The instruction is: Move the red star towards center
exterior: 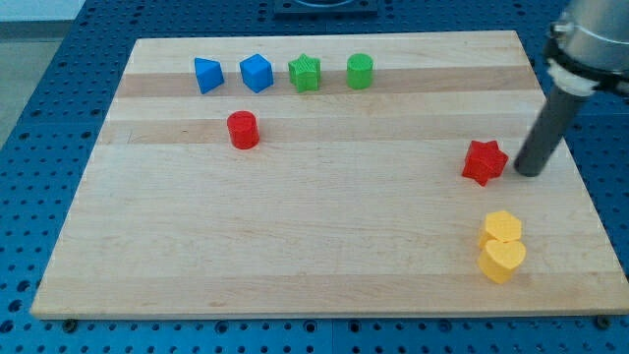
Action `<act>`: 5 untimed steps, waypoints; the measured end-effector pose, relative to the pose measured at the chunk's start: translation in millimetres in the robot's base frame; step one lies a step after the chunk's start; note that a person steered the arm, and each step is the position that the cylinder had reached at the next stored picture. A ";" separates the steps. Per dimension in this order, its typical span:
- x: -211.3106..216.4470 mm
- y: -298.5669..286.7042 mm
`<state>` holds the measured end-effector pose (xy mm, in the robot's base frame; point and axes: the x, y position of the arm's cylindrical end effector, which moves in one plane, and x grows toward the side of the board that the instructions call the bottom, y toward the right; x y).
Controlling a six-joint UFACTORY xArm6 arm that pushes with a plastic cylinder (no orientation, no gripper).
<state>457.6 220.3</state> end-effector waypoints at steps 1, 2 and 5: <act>0.0 -38.7; 0.0 -68.9; 6.8 -171.2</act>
